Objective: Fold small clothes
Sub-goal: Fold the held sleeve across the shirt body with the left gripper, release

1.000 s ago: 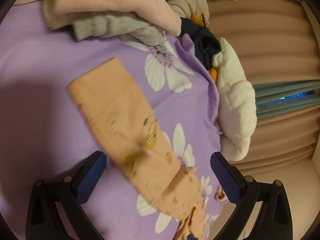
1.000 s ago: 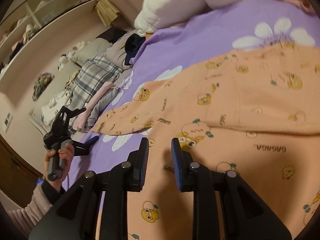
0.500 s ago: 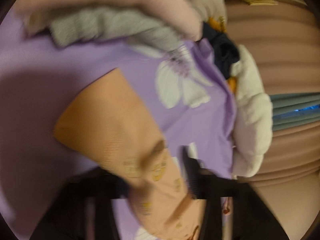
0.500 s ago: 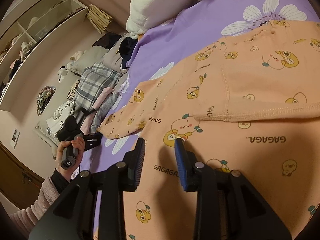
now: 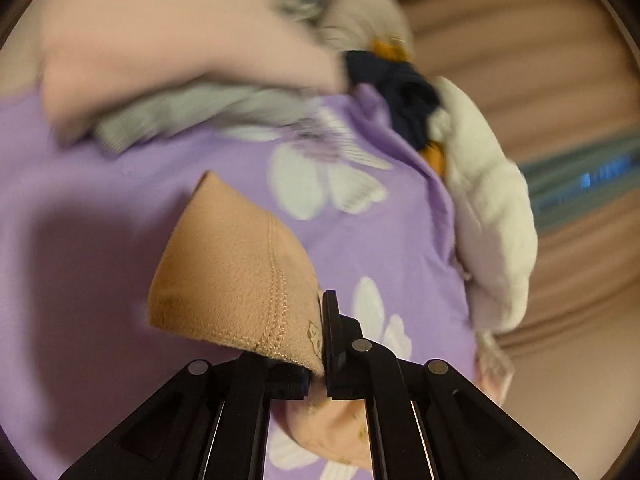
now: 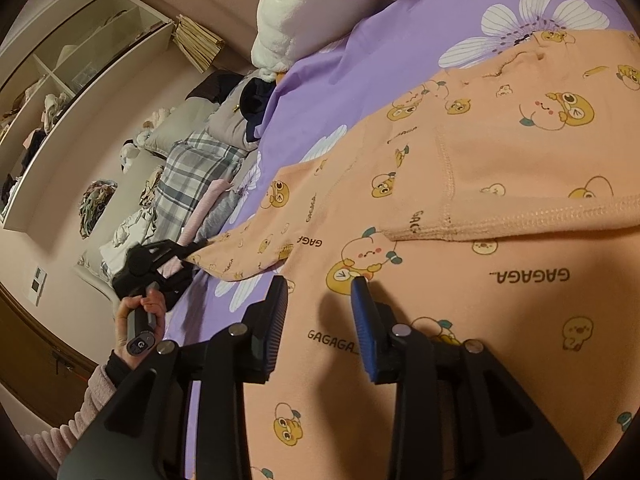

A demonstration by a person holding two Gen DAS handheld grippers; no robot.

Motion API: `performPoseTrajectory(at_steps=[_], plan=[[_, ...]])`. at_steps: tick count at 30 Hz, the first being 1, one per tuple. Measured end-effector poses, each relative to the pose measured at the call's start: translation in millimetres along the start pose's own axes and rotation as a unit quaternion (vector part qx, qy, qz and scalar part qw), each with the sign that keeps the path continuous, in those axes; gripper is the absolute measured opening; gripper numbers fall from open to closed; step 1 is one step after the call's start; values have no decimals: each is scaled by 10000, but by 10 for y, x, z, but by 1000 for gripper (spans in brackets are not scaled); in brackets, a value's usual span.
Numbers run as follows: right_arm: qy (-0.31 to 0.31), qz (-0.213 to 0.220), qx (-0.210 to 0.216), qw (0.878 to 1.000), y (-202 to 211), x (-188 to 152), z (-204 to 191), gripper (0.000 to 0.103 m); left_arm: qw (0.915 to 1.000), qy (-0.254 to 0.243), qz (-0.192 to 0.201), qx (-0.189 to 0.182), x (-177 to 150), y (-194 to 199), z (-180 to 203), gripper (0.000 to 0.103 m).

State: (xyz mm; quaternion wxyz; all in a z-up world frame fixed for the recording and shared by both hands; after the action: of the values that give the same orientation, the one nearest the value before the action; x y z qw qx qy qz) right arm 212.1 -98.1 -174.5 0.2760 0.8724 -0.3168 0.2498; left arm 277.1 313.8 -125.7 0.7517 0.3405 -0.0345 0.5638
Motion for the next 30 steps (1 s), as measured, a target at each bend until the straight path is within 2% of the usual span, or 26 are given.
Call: performPoseTrajectory(at_steps=[5, 8, 13, 15, 18, 21, 22, 25, 27, 29, 30], plan=[[-17, 151, 32, 9999, 86, 78, -13, 34, 9942, -1008, 36, -369, -220, 192, 798, 3], [46, 331, -68, 9994, 204, 201, -54, 34, 9876, -1440, -46, -624, -449, 236, 1257, 3], [-200, 630, -181, 9977, 534, 459, -52, 35, 9743, -1958, -219, -1089, -893, 329, 1894, 3], [-236, 709, -227, 9969, 673, 501, -31, 35, 9630, -2363, -333, -1251, -1148, 387, 2150, 3], [-271, 934, -454, 9942, 978, 619, 113, 36, 9469, -2919, -463, -1267, -1563, 332, 2451, 3], [-389, 1105, -680, 9908, 1177, 700, 279, 38, 9340, -3242, -833, -1247, -2064, 153, 2588, 3], [-457, 1176, -763, 9891, 1283, 734, 370, 38, 9290, -3371, -944, -1200, -2216, 82, 2589, 3], [-568, 1240, -983, 9858, 1478, 751, 579, 39, 9055, -3926, -1307, -938, -2837, -157, 2560, 3], [-598, 1259, -1079, 9844, 1557, 748, 682, 40, 8936, -4165, -1499, -748, -3128, -276, 2497, 3], [-669, 1228, -1249, 9823, 1656, 738, 844, 41, 8819, -4278, -1883, -616, -3419, -390, 2392, 3], [-701, 1222, -1295, 9815, 1690, 735, 898, 41, 8764, -4310, -2081, -537, -3532, -430, 2334, 9]])
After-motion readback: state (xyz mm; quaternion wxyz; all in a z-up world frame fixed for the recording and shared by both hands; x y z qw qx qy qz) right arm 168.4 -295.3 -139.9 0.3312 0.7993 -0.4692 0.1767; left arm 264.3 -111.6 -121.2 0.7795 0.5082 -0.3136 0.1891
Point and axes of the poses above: each gripper's, at about its wrist camera, not at the fingertips, and y roughly against the way its jaws point, z to its right, x to its top, the point moved 8 cm from there along -y, roughly the way its jaws point, and after that the axes turned 12 degrees about z, right-handed, at the moved point
